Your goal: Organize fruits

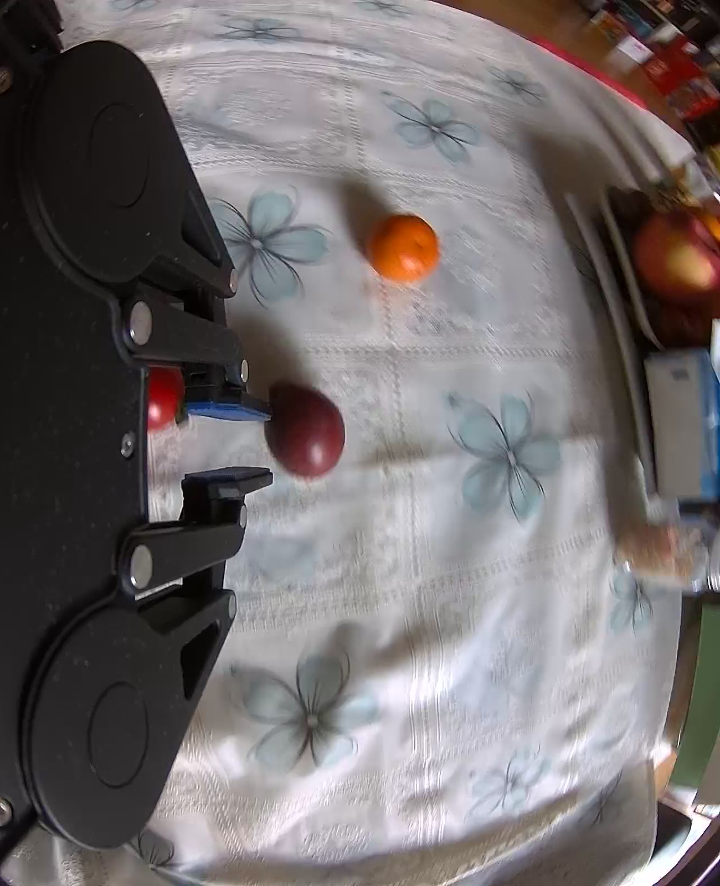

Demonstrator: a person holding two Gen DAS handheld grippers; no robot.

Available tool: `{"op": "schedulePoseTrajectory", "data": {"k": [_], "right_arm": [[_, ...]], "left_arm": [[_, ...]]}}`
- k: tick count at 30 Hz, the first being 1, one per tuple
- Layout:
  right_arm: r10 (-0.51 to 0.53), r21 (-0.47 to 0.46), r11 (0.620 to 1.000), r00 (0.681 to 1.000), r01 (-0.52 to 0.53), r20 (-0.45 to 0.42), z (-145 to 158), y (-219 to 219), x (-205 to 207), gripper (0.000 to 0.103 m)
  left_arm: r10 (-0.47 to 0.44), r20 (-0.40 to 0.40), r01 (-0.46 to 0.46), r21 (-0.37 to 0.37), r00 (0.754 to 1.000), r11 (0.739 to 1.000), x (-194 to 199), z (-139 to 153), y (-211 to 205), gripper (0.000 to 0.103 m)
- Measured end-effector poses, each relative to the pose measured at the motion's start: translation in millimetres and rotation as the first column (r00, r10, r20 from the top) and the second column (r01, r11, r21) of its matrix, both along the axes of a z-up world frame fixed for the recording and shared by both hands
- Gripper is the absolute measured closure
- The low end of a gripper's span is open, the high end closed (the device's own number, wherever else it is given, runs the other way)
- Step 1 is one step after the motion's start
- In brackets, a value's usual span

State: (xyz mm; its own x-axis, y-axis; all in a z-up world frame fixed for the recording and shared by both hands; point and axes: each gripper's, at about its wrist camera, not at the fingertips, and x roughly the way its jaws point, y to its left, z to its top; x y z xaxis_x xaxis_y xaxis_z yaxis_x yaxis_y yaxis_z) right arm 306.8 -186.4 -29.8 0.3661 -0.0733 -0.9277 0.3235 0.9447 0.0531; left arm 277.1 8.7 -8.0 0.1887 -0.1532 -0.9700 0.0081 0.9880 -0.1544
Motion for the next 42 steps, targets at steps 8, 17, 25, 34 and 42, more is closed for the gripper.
{"op": "schedulePoseTrajectory", "data": {"k": [8,17,25,34,42], "right_arm": [[-0.017,0.015,1.0,1.0,0.017,0.005,-5.0,-8.2,-3.4,0.069],[-0.014,0.019,1.0,1.0,0.014,0.006,3.9,-15.4,0.3,0.069],[-0.056,0.058,0.997,0.998,0.056,0.007,14.4,-27.1,11.5,0.069],[-0.028,0.091,0.996,0.999,0.026,0.018,5.2,-3.3,20.9,0.057],[-0.004,0.085,0.996,1.0,0.002,0.019,0.1,12.6,25.3,0.052]], "left_arm": [[-0.036,0.002,0.036,0.017,0.999,0.999,-2.8,1.5,-17.4,0.062],[-0.033,0.004,0.033,0.024,0.999,0.999,-4.7,1.5,-11.3,0.062],[-0.032,0.006,0.032,0.003,0.999,0.999,-4.6,1.2,-10.7,0.062],[-0.038,0.002,0.038,0.006,0.999,0.999,-7.3,-0.7,-9.5,0.062],[-0.038,-0.001,0.038,0.004,0.999,0.999,-7.9,-1.4,-9.1,0.062]]}}
